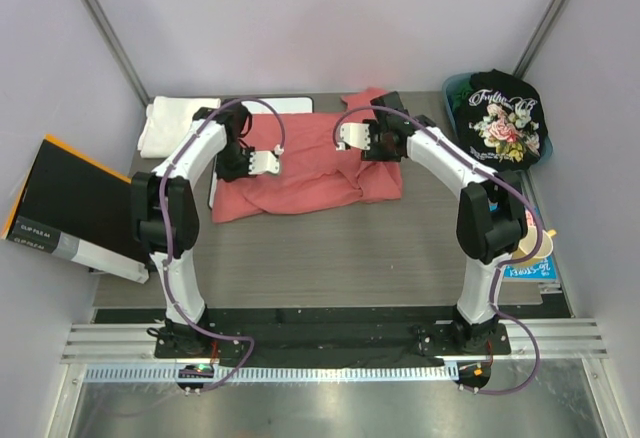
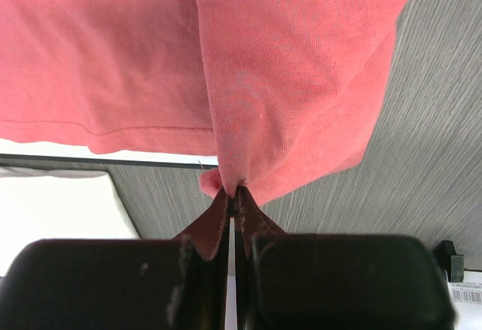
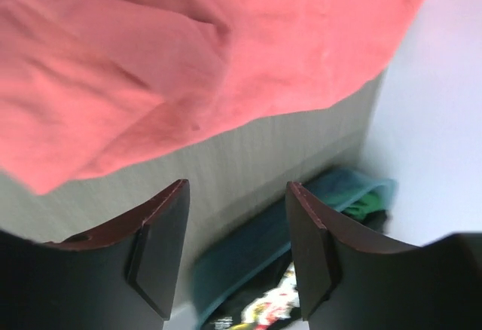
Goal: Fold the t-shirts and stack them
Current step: Flatten out the tshirt
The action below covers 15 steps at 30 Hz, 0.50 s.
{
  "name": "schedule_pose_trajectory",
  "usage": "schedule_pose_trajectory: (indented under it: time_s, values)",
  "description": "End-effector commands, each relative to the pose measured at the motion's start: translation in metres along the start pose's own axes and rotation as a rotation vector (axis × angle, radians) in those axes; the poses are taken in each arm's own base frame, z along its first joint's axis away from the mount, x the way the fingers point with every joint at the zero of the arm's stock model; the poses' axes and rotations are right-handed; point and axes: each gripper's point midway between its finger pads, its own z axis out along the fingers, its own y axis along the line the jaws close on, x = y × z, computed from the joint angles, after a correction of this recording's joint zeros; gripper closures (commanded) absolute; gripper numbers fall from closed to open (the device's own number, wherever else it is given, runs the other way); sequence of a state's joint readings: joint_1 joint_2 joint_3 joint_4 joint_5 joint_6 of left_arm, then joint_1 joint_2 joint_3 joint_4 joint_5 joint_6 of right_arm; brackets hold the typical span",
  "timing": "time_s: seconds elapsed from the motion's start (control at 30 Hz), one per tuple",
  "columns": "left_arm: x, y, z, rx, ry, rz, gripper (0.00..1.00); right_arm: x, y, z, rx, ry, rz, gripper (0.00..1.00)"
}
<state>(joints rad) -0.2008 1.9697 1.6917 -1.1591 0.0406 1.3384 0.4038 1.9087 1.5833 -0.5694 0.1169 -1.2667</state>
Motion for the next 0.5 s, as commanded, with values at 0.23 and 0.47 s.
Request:
schedule_pose_trajectory:
  time_s: [0.23, 0.47]
  values:
    - [0.004, 0.002, -0.011, -0.026, 0.011, -0.009, 1.00, -0.040, 0.124, -0.050, -0.413, -0.228, 0.296, 0.47]
    - [0.000, 0.004, -0.011, -0.018, 0.005, -0.002, 1.00, -0.048, 0.127, -0.021, -0.366, -0.226, 0.344, 0.46]
